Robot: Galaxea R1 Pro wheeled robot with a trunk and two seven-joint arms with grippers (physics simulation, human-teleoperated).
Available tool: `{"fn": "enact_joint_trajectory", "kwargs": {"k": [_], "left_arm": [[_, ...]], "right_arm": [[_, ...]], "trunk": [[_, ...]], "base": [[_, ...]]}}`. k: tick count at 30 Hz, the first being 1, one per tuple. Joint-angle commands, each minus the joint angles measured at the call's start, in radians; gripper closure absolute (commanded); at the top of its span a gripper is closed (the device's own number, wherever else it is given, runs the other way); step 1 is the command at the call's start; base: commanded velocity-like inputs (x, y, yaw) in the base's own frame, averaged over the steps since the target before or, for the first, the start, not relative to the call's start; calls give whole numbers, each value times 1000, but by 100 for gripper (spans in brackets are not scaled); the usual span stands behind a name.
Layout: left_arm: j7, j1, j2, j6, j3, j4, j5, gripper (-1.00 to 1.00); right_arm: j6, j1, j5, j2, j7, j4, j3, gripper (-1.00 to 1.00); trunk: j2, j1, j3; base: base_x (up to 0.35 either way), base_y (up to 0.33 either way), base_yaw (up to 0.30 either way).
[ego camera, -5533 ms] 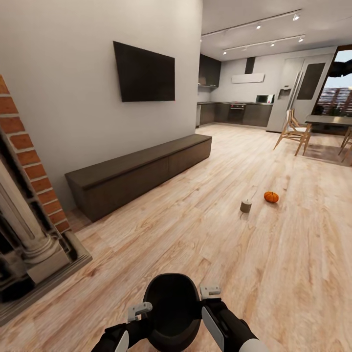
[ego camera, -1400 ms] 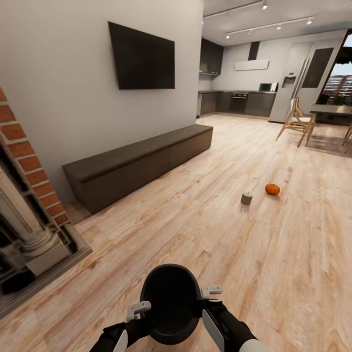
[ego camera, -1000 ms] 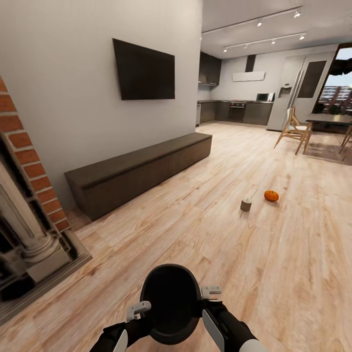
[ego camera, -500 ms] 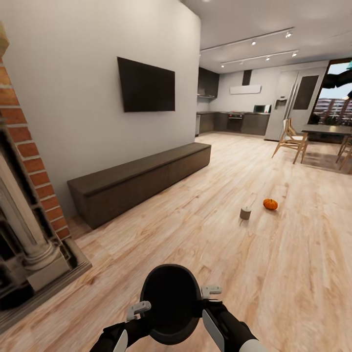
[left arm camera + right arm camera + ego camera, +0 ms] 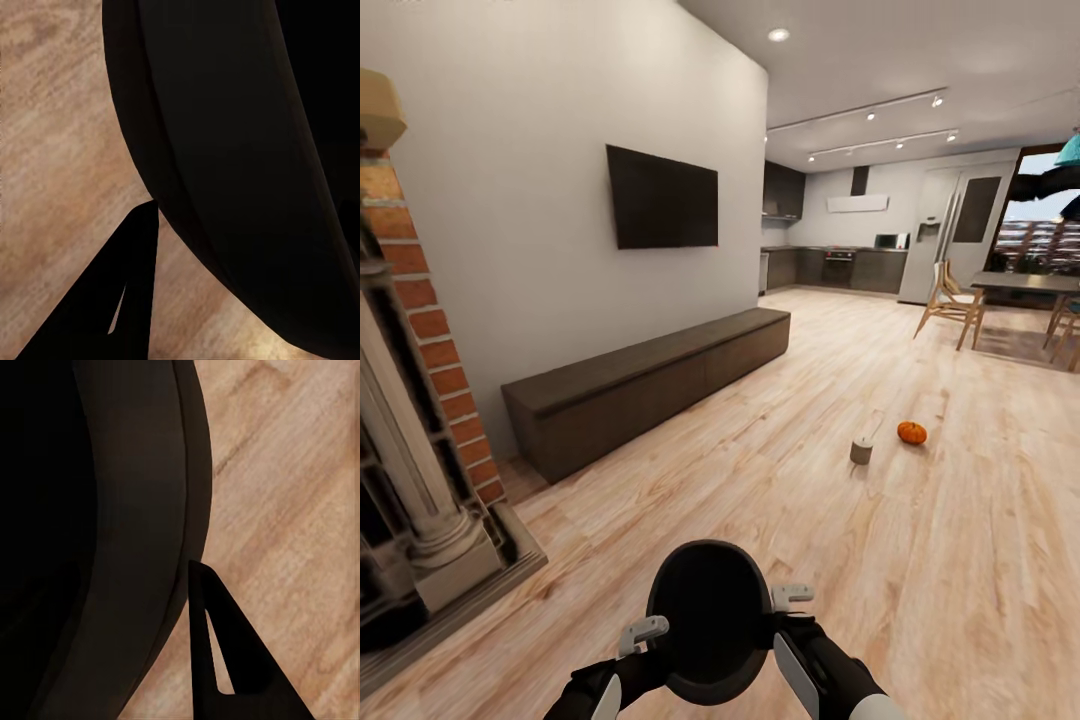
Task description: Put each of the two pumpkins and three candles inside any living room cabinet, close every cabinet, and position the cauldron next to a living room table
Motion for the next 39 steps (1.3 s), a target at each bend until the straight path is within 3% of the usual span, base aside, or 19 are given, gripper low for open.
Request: {"fn": "enact_joint_trajectory", "kwargs": {"k": [1, 11, 39], "left_arm": [[3, 0, 1, 1, -3, 1, 1, 100], [3, 0, 1, 1, -3, 1, 1, 100], [3, 0, 1, 2, -3, -9, 1, 100]], "right_arm": [[-2, -1, 4, 0, 1, -20, -2, 100], [-3, -1, 4, 0, 1, -20, -2, 100], [-3, -1, 4, 0, 1, -20, -2, 100]], "trunk": [[7, -4, 3], [77, -42, 35], [77, -42, 49]], "base": [[0, 0, 0], [0, 0, -1], [0, 0, -234]]}}
